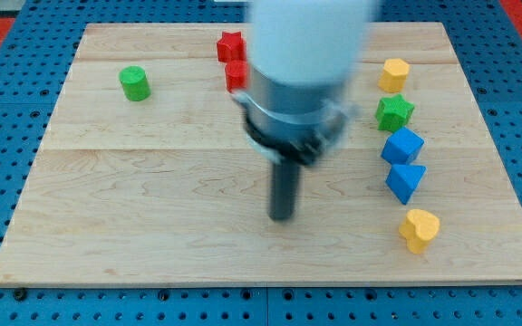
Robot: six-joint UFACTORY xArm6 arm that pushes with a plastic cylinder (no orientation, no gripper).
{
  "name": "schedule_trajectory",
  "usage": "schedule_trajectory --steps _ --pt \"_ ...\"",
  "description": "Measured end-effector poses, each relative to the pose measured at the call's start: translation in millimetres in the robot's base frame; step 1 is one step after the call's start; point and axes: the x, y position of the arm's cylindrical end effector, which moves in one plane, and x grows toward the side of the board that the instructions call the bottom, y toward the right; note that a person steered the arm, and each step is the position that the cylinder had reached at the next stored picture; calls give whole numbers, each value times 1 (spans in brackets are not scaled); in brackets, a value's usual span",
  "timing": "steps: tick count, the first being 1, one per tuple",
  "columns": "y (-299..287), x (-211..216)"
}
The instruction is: Move red circle a bit to the upside
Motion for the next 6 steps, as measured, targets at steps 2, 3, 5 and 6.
schedule_trajectory --steps 2,3,5,6 --pt "-85 -146" --pt "-53 -189" --pt "5 -192" --pt "-51 -194"
